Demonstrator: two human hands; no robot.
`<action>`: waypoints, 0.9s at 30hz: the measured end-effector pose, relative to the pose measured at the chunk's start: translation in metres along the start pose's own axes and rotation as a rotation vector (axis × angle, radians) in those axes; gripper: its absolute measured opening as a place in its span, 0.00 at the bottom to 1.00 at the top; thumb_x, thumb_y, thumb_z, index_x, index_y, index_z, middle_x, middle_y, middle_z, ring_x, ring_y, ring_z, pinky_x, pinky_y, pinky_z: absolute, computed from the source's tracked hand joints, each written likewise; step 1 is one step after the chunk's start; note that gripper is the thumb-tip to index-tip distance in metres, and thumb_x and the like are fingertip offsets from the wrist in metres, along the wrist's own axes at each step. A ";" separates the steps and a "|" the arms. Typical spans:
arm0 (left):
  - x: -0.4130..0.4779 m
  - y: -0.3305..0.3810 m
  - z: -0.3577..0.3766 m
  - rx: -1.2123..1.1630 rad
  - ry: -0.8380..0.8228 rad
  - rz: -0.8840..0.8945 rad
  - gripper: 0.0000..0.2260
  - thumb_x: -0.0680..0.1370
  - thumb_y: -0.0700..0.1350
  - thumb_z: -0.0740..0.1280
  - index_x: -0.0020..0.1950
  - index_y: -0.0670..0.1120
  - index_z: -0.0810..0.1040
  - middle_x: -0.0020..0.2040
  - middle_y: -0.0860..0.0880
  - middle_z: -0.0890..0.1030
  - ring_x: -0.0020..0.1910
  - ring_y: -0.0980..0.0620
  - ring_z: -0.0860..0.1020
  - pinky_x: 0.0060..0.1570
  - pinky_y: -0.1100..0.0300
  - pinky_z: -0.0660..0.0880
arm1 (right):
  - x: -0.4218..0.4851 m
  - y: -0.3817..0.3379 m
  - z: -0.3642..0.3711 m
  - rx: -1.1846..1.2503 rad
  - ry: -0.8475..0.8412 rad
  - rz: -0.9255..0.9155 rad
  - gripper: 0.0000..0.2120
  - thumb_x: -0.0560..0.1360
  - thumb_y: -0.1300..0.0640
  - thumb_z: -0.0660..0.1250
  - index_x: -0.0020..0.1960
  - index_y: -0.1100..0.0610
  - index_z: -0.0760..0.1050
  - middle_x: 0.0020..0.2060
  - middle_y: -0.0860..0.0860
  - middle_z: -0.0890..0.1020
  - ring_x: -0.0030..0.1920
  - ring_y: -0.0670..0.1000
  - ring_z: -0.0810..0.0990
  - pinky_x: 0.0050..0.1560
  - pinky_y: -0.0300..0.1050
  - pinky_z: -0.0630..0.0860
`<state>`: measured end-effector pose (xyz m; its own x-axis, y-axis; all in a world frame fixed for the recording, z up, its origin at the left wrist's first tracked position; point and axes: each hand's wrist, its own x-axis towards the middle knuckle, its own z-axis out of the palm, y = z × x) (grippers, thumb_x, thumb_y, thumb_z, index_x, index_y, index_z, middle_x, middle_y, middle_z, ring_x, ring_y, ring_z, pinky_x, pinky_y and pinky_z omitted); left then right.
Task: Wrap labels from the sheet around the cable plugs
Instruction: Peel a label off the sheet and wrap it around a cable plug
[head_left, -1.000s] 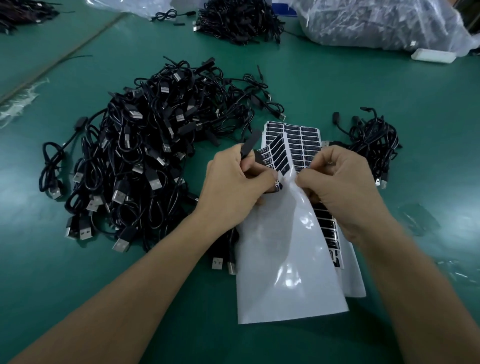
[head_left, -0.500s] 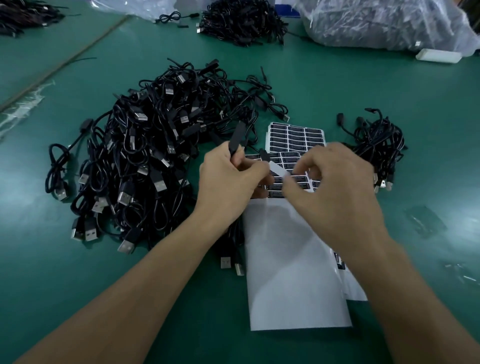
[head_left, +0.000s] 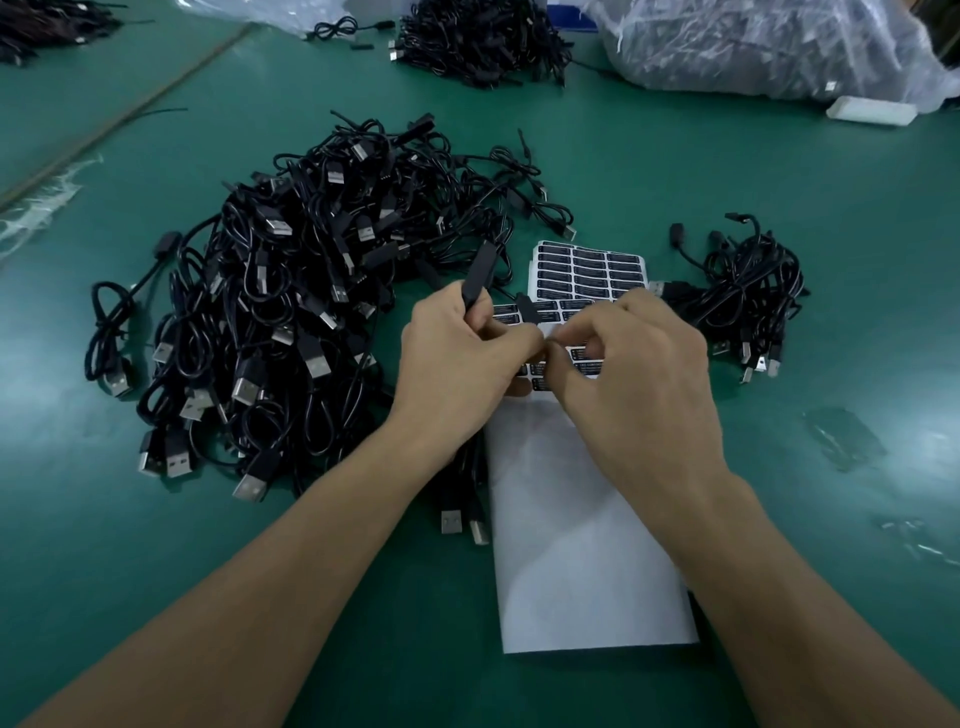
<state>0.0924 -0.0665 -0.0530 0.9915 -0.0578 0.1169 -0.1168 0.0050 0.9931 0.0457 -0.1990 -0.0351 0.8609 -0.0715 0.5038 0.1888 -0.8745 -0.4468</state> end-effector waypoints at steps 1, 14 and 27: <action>0.000 0.001 0.000 -0.004 0.001 -0.003 0.20 0.66 0.39 0.72 0.35 0.49 0.60 0.27 0.53 0.73 0.37 0.39 0.84 0.35 0.48 0.83 | 0.000 0.000 0.000 -0.001 0.008 -0.005 0.04 0.73 0.59 0.74 0.46 0.60 0.82 0.42 0.52 0.76 0.44 0.55 0.78 0.41 0.53 0.76; -0.005 0.009 0.002 -0.053 -0.016 -0.036 0.14 0.72 0.47 0.70 0.37 0.40 0.69 0.32 0.50 0.80 0.36 0.54 0.83 0.28 0.59 0.76 | 0.003 0.006 -0.001 0.325 -0.006 0.227 0.07 0.73 0.58 0.73 0.37 0.50 0.82 0.27 0.45 0.78 0.29 0.42 0.73 0.33 0.35 0.70; -0.006 0.008 0.000 -0.068 -0.107 0.016 0.15 0.72 0.41 0.71 0.36 0.47 0.64 0.33 0.51 0.81 0.39 0.48 0.83 0.28 0.61 0.76 | 0.009 0.008 -0.009 0.919 -0.074 0.521 0.08 0.75 0.65 0.71 0.38 0.57 0.82 0.21 0.40 0.74 0.21 0.39 0.71 0.24 0.27 0.65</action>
<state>0.0852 -0.0657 -0.0458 0.9772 -0.1633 0.1359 -0.1252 0.0743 0.9893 0.0510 -0.2107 -0.0277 0.9592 -0.2771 0.0564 0.0462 -0.0432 -0.9980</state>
